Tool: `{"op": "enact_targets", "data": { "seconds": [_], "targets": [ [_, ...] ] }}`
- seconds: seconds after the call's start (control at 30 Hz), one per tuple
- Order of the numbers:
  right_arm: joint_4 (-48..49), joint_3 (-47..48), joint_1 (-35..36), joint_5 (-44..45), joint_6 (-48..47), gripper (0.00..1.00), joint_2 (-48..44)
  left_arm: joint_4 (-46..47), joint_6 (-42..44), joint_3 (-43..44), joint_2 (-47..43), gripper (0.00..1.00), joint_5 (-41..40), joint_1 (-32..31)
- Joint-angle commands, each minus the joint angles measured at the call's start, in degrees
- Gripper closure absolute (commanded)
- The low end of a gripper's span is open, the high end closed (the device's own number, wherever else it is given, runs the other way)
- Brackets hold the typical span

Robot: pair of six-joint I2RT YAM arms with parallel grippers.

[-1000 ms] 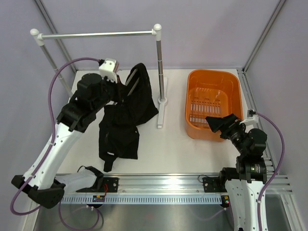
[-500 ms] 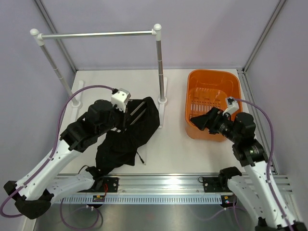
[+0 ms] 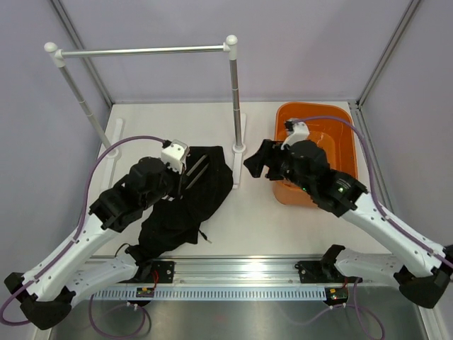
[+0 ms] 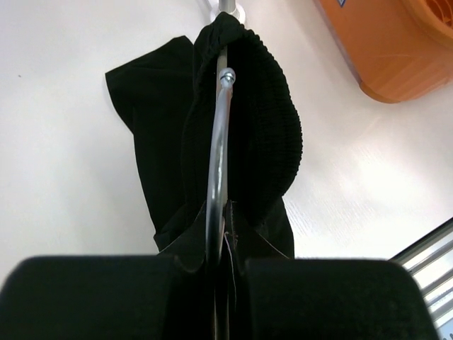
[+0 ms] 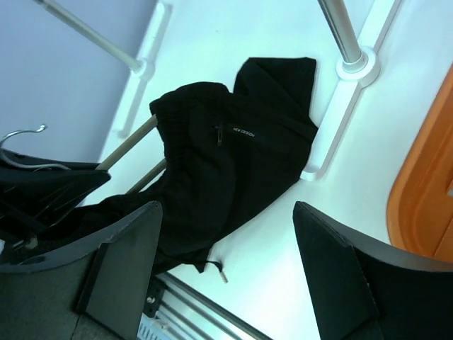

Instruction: Remove the shorts from the hanger

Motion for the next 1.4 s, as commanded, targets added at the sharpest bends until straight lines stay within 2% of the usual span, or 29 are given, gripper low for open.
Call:
{"op": "enact_targets", "data": {
  "seconds": [0.0,0.33,0.47,0.73,0.97,1.07,1.23,1.37],
  "targets": [
    [-2.5,3.9,7.3,15.5,-1.0,0.17,5.6,5.6,0.8,-1.7,-2.5,1.00,-1.0,-0.3],
    [-2.4,14.5,17.5,23.7,-2.3,0.17,20.7,7.1,1.0,-3.3,-4.4,1.00,1.9,-0.2],
    [-0.5,16.5,19.3,25.0,-1.6,0.18,24.6,6.5,0.9,-3.0,-3.9,1.00,1.7,-0.2],
    [1.9,18.8,19.5,26.2,-2.4,0.21,30.7,6.6,0.7,-3.3,-4.6,1.00,2.2,-0.1],
    [0.2,25.3,19.5,27.9,-3.2,0.21,36.5,6.6,0.9,-3.4,-5.0,1.00,1.5,-0.2],
    [-1.2,26.4,19.5,29.1,-2.2,0.25,37.8,6.6,0.9,-3.5,-5.7,1.00,0.8,-0.1],
    [-2.1,26.0,19.5,30.1,-0.8,0.38,38.4,6.7,0.9,-3.6,-6.0,1.00,0.5,-0.2],
    [-2.0,25.8,19.5,30.4,-0.9,0.44,38.7,6.9,0.9,-3.7,-6.3,1.00,0.7,-0.1]
  ]
}}
